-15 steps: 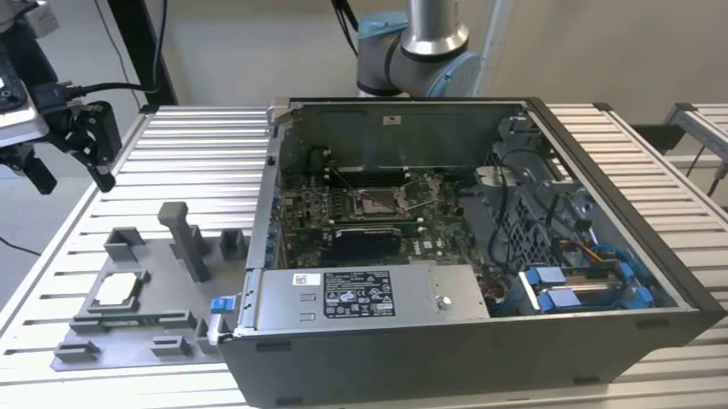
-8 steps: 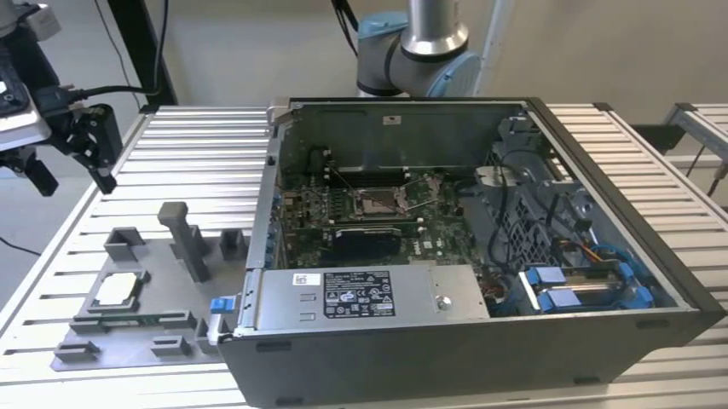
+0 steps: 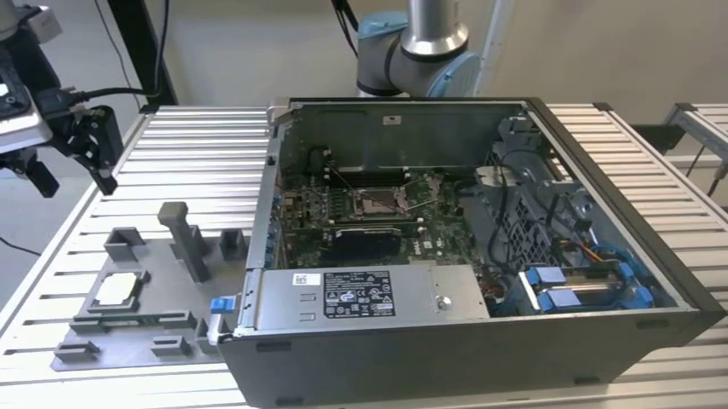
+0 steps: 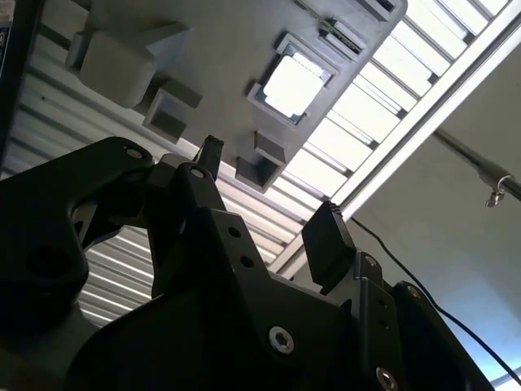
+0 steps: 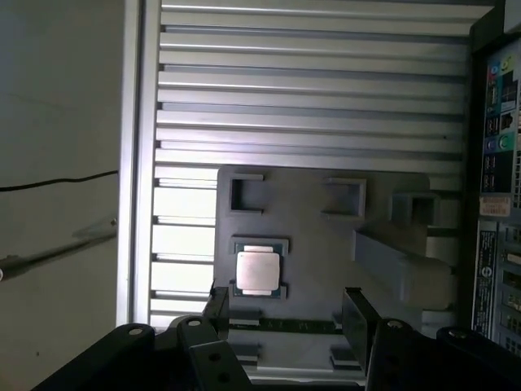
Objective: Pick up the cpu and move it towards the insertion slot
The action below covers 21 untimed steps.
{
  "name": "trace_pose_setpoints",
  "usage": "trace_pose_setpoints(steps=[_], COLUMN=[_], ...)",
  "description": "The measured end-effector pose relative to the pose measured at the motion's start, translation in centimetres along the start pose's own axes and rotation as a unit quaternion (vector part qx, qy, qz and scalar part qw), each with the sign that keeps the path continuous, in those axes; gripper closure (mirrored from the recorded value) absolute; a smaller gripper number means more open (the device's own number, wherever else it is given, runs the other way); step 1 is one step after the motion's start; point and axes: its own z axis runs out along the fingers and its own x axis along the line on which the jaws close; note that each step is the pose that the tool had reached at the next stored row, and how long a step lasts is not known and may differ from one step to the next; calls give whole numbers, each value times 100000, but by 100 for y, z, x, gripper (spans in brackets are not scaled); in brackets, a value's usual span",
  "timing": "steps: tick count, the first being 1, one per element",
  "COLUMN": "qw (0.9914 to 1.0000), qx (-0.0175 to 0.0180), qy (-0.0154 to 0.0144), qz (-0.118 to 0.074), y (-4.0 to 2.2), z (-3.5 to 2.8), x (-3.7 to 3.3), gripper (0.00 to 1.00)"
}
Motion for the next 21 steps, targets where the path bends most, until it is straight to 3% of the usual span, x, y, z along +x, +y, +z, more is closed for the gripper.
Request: trace_pose_setpoints(steps=[21], qw=[100000], qx=[3], qy=[5], qz=[-2], y=[-4], z=[112], x=[0], gripper=[0])
